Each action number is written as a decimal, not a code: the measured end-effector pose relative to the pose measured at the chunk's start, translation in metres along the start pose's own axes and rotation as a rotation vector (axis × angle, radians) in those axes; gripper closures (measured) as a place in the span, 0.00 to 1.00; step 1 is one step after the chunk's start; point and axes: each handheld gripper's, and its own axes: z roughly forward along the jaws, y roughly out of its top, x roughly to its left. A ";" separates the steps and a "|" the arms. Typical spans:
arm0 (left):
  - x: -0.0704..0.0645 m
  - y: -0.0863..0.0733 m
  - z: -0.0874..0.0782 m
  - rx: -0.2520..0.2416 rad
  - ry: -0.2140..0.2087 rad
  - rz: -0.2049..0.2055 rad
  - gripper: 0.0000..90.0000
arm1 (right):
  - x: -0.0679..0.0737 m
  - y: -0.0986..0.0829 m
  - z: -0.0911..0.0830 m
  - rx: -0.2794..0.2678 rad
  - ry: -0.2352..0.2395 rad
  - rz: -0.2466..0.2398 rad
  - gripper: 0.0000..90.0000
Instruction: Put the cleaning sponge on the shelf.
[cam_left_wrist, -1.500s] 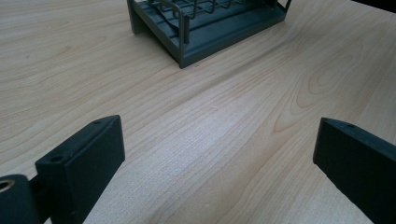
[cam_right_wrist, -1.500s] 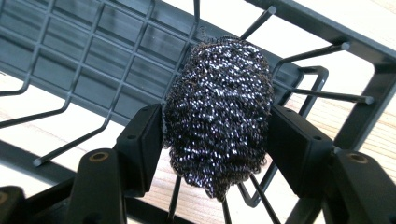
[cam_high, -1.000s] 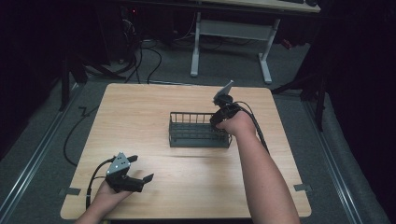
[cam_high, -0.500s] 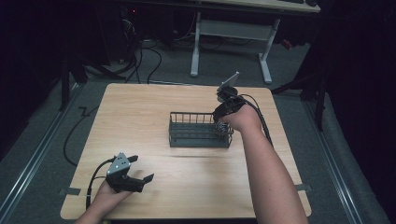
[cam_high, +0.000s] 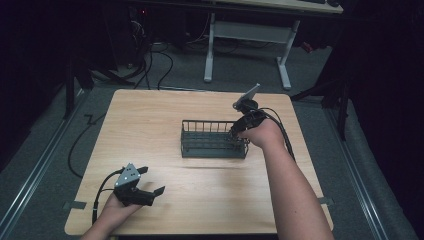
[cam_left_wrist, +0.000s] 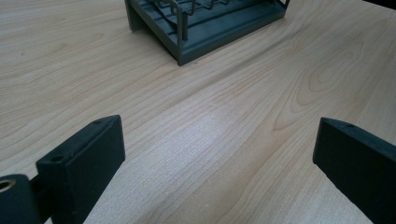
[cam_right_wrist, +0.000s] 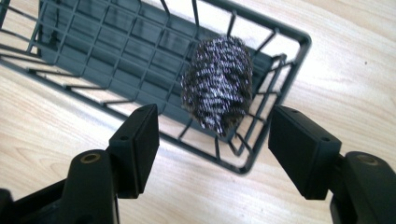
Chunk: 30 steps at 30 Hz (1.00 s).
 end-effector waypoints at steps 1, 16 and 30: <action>0.000 0.000 0.000 0.000 0.000 0.000 0.03 | -0.001 -0.002 -0.001 0.001 0.001 0.001 0.37; -0.001 0.000 0.003 0.009 0.002 0.007 0.03 | -0.010 -0.056 -0.012 -0.056 0.034 -0.010 0.34; -0.002 0.000 0.004 0.017 0.006 0.010 0.03 | -0.013 -0.119 0.007 -0.168 0.079 -0.046 0.33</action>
